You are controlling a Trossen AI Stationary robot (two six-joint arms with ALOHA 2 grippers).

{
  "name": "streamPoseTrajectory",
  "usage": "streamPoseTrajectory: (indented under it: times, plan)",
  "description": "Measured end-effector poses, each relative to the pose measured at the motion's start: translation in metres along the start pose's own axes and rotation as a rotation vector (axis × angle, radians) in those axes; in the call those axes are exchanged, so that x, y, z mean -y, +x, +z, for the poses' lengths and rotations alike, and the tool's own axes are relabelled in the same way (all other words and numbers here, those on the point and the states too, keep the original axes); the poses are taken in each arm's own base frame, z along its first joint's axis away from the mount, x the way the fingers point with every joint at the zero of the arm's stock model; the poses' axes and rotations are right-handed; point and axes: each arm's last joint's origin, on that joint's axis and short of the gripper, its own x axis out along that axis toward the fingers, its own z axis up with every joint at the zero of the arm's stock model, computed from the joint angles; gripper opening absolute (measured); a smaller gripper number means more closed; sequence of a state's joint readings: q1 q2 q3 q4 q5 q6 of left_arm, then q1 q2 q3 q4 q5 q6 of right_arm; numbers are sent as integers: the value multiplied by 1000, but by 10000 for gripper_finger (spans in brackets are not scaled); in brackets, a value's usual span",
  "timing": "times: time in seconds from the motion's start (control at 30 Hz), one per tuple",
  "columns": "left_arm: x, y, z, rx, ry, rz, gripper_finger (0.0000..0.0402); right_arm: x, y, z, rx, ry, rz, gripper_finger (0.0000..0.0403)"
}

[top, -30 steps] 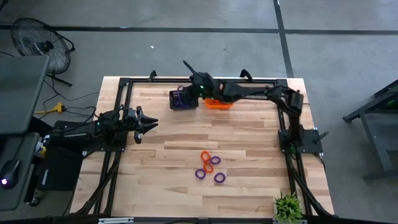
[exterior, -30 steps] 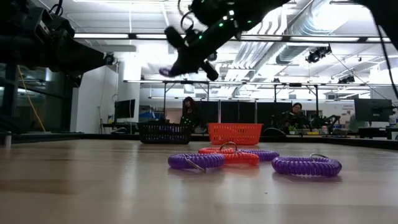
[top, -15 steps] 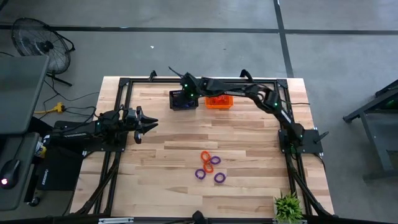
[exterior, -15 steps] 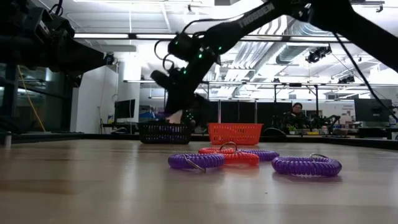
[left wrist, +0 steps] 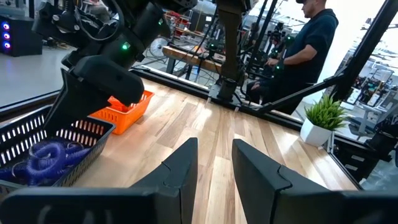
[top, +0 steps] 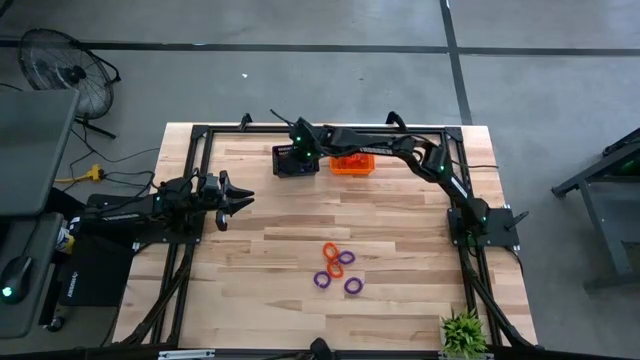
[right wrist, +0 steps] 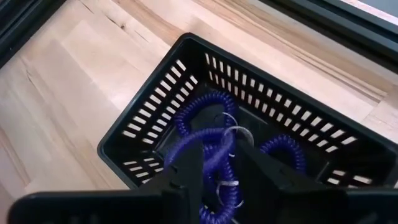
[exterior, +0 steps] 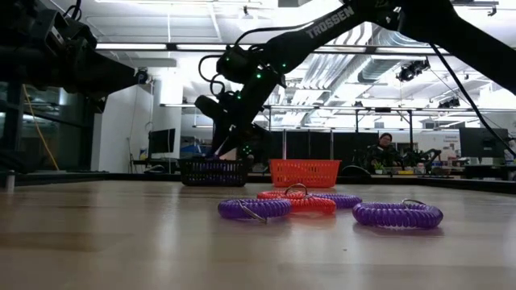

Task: Sort spring keychains
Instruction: Put the purple spring keychain into the black bin, then put the top orange spring keychain into the orange bin

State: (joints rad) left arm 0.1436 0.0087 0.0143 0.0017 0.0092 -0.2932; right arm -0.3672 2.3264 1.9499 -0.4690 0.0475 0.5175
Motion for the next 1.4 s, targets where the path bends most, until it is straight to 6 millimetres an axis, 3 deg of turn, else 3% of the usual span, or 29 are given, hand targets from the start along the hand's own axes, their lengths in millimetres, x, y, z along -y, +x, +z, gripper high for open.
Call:
streamPoseTrajectory:
  times: [0.4, 0.63, 0.83, 1.17, 1.4]
  plan:
    - [0, 0, 0, 0, 0, 0, 99, 3, -4, 8, -46, 8, 163, 148]
    - [0, 0, 0, 0, 0, 0, 99, -6, -46, 25, -5, -117, 239, 147]
    - [0, 0, 0, 0, 0, 0, 99, -22, -98, 30, 0, -275, 288, 141]
    - [0, 0, 0, 0, 0, 0, 99, -42, -172, -3, -182, -497, 167, 140]
    - [0, 0, 0, 0, 0, 0, 99, -56, -189, -29, -289, -616, 90, 140]
